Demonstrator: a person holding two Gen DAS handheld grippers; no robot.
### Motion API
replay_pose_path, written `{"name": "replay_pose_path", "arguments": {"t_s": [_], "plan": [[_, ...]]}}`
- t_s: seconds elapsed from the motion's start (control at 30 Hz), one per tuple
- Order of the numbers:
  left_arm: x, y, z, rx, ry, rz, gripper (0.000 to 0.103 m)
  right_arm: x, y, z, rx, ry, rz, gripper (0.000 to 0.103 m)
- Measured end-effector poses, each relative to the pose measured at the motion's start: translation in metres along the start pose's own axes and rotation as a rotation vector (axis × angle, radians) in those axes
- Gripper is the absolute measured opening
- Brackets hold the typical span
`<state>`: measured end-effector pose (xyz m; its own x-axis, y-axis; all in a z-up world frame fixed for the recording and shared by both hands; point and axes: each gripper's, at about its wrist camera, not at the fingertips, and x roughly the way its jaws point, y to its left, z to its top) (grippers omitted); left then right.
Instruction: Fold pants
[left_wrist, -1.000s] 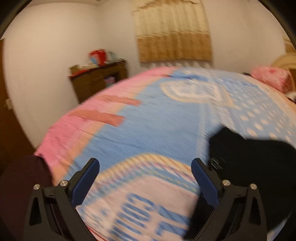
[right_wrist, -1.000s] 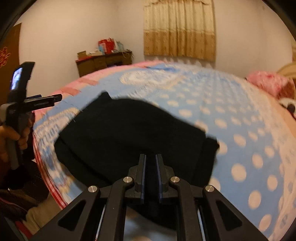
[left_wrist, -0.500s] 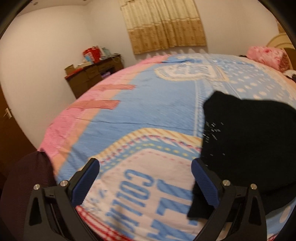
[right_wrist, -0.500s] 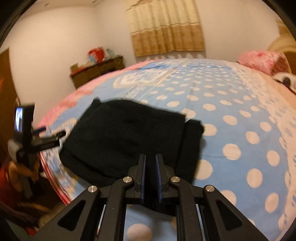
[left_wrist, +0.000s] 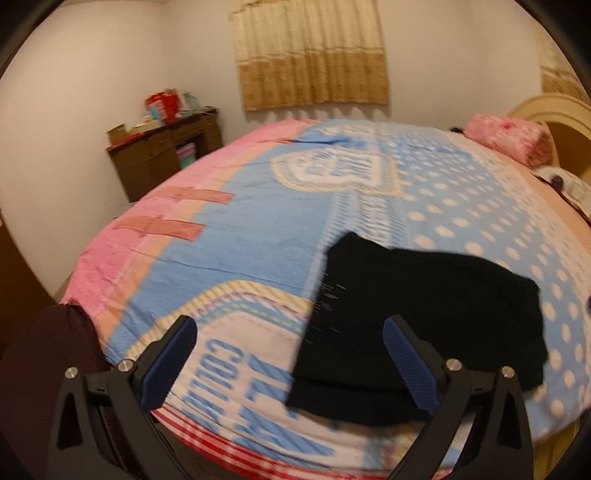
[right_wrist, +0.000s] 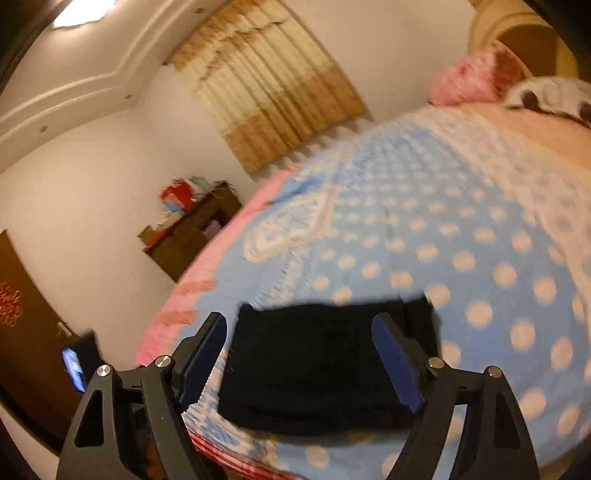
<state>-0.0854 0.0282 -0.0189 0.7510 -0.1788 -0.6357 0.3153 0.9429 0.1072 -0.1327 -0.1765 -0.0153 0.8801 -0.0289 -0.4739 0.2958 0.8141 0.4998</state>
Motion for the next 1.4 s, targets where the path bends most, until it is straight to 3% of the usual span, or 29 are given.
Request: {"name": "replay_pose_path", "arguments": {"t_s": [0.13,0.33,0.9,1.33,1.4], "plan": [[-0.020,-0.025,-0.003,0.064,-0.029,0.006,0.103,-0.001,0.002,-0.036,-0.041,0.057,-0.088,0.082],[-0.046,-0.041,-0.004,0.080,-0.082,-0.028,0.103,-0.026,0.013,-0.041,-0.121,-0.009,-0.194,0.082],[-0.062,-0.044,-0.001,0.075,-0.113,-0.028,0.103,-0.049,0.027,-0.035,-0.169,-0.087,-0.198,0.082],[-0.039,-0.049,-0.010,0.089,-0.040,-0.053,0.103,-0.034,0.010,-0.038,-0.124,-0.012,-0.204,0.082],[-0.030,-0.041,-0.008,0.070,-0.032,-0.047,0.103,-0.029,-0.005,-0.036,-0.086,0.001,-0.152,0.082]]}}
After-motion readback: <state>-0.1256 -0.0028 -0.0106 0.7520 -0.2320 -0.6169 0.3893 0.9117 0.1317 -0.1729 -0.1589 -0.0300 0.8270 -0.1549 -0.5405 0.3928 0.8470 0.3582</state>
